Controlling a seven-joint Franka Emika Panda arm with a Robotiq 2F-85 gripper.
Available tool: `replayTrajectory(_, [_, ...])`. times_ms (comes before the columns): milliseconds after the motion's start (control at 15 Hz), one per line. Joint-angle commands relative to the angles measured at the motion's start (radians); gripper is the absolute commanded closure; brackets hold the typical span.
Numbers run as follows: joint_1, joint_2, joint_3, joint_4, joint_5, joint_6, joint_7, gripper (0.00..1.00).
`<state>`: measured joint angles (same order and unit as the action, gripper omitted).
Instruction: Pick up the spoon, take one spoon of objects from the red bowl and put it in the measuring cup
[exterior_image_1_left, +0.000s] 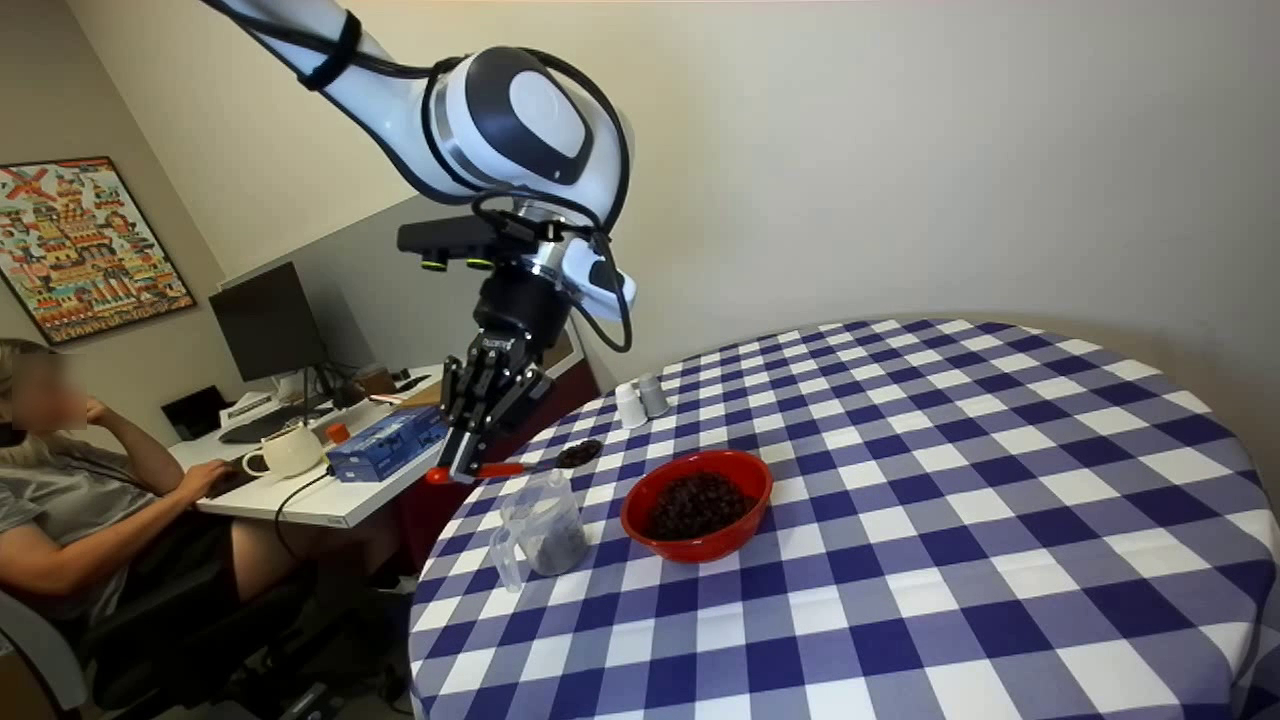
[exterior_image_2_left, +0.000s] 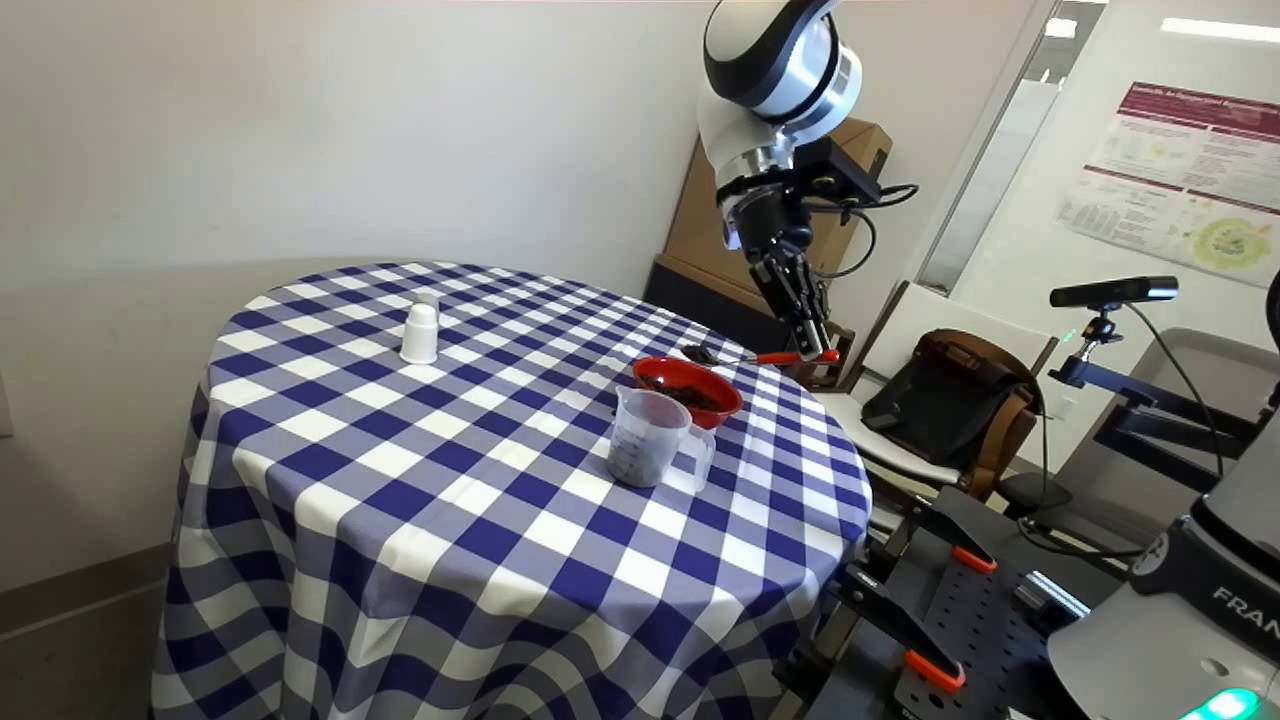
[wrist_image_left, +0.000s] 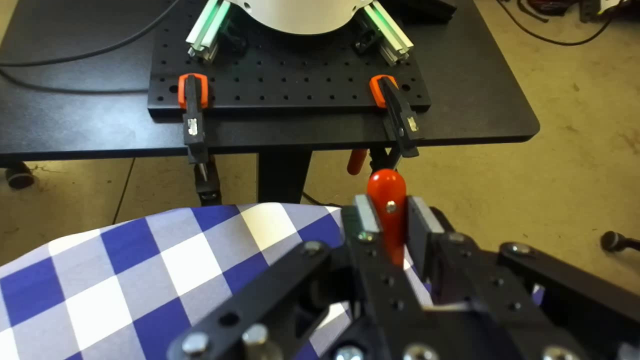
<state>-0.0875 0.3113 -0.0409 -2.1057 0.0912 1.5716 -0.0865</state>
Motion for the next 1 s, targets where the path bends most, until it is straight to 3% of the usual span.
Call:
replayTrajectory(0, [0.022, -0.068, 0.011, -0.081, -0.039, 0.035, -0.028, 0.95])
replayTrajectory(533, [0.078, -0.098, 0.048, -0.166, -0.116, 0.116, -0.005, 0.95])
replayTrajectory(933, [0.115, -0.063, 0.072, -0.168, -0.127, 0.184, 0.03, 0.95])
